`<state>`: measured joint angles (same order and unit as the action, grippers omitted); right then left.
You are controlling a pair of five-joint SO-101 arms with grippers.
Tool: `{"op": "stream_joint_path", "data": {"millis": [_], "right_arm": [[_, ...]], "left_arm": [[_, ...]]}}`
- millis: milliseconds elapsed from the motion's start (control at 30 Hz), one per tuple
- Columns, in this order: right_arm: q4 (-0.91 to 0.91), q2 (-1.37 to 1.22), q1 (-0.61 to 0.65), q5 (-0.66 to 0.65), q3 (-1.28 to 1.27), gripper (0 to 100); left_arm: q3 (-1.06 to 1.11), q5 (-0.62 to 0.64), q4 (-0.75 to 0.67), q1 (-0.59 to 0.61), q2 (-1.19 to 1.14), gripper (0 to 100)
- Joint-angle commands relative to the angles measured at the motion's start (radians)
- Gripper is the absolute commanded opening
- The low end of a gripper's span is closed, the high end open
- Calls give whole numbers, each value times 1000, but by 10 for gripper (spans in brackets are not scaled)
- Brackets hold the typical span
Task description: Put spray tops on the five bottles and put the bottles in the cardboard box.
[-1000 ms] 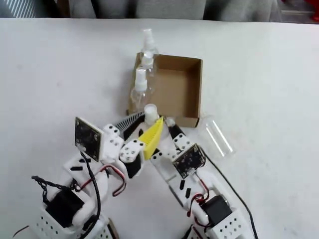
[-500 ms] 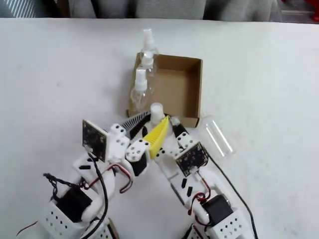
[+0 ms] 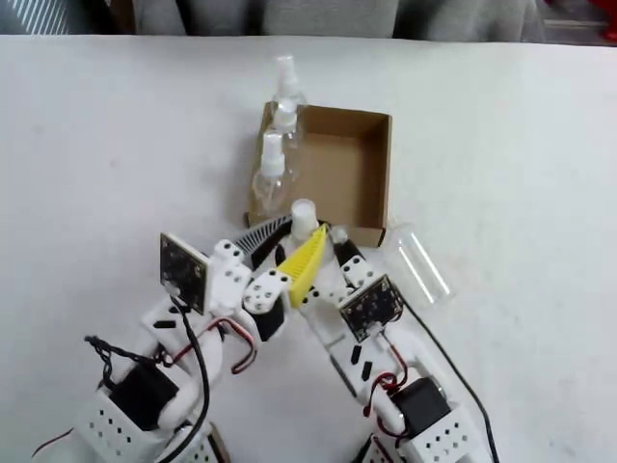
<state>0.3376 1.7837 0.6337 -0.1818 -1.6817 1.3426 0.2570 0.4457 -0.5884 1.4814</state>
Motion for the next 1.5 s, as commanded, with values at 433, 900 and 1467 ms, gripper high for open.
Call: {"op": "stream_joint_path", "data": {"millis": [433, 900, 1467], "right_arm": [[-21, 15, -8, -6, -8, 15], [-16, 15, -8, -6, -8, 15], [-15, 15, -8, -6, -8, 15]], "left_arm": [[-66, -6, 0, 18, 1, 349], [-249, -147, 150, 16, 1, 260], [-322, -195, 135, 18, 2, 221]]}}
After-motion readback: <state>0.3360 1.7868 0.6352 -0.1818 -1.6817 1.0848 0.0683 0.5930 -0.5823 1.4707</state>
